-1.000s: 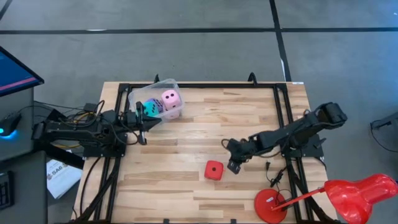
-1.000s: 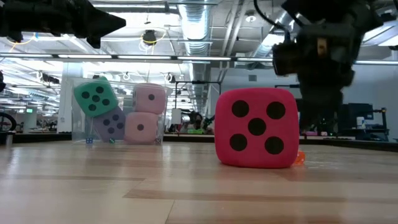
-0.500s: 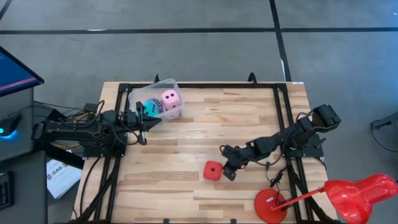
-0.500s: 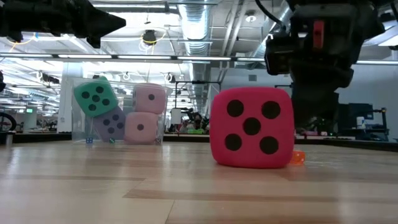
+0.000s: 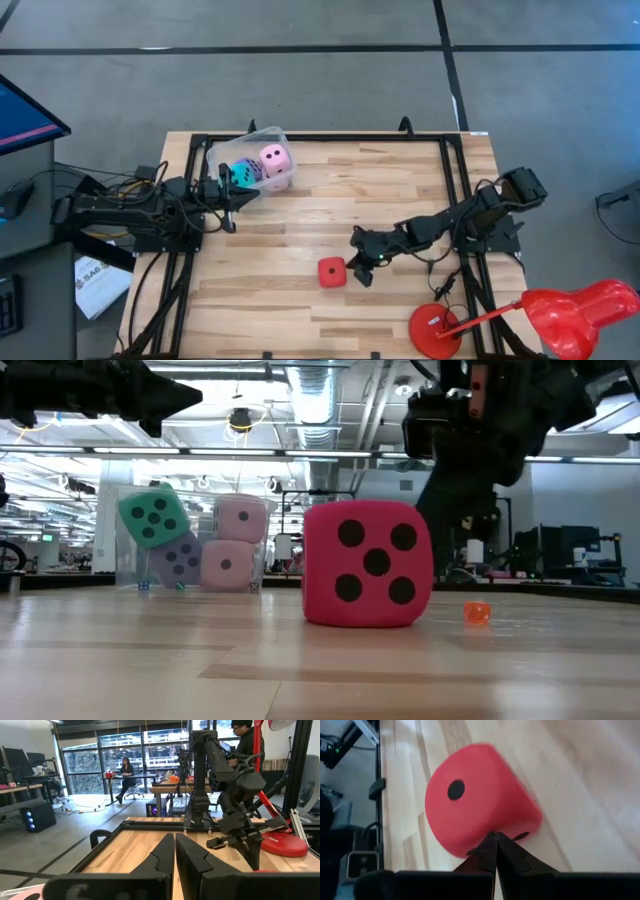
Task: Pick & Place Dice
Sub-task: Put the small orange dice into the transparent container
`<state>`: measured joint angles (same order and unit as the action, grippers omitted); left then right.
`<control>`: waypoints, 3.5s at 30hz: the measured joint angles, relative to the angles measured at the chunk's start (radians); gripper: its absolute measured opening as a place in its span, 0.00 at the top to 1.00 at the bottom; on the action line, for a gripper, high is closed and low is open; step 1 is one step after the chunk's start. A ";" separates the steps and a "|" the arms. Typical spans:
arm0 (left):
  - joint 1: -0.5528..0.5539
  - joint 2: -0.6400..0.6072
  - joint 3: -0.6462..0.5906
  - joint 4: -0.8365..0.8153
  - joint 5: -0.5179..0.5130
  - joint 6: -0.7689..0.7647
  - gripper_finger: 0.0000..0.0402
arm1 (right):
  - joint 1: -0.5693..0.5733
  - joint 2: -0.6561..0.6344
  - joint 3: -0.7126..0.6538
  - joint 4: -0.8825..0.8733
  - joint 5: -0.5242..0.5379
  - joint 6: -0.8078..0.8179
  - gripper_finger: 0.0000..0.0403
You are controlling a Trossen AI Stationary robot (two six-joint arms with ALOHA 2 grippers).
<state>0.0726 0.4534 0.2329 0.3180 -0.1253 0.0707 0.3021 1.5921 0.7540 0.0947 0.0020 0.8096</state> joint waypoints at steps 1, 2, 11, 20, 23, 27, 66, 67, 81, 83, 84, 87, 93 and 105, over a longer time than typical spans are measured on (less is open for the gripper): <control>0.000 0.000 0.000 0.000 0.000 0.000 0.99 | -0.004 0.000 0.000 0.009 0.008 -0.012 1.00; 0.000 0.000 0.000 0.000 0.000 0.000 0.99 | -0.007 0.000 0.000 0.019 0.023 -0.025 1.00; 0.000 0.000 0.000 0.015 0.000 0.002 0.99 | -0.038 -0.044 0.074 -0.154 0.067 -0.137 1.00; 0.000 0.000 0.000 0.043 0.000 0.003 0.99 | -0.012 -0.042 0.214 -0.600 0.104 -0.079 1.00; 0.000 0.000 0.000 0.049 0.000 0.003 0.99 | 0.011 -0.030 0.215 -0.609 0.103 -0.108 1.00; 0.000 0.000 0.000 0.059 0.000 0.003 0.99 | 0.042 -0.022 0.215 -0.595 0.101 -0.127 1.00; 0.000 0.000 0.000 0.065 0.000 0.002 0.99 | 0.083 0.163 0.215 -0.514 0.202 -0.102 0.42; 0.000 0.000 0.000 0.065 0.000 0.002 0.99 | 0.085 0.170 0.215 -0.503 0.202 -0.102 0.42; 0.000 0.000 0.000 0.064 0.000 0.002 0.99 | 0.103 0.212 0.216 -0.475 0.194 -0.077 0.42; 0.000 0.000 0.000 0.065 0.000 0.002 0.99 | 0.103 0.209 0.216 -0.476 0.187 -0.076 0.42; 0.000 0.000 0.000 0.064 0.000 0.002 0.99 | 0.102 0.209 0.216 -0.475 0.186 -0.076 0.42; 0.000 0.000 0.000 0.064 0.000 0.002 0.99 | 0.103 0.209 0.216 -0.475 0.182 -0.076 0.42; 0.000 0.000 0.000 0.064 0.000 0.002 0.99 | 0.102 0.209 0.216 -0.475 0.170 -0.051 0.42; 0.000 0.000 0.000 0.064 0.000 0.002 0.99 | 0.104 0.207 0.218 -0.504 0.154 0.043 0.42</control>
<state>0.0731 0.4534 0.2329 0.3824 -0.1253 0.0731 0.4057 1.7986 0.9718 -0.4091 0.1560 0.8529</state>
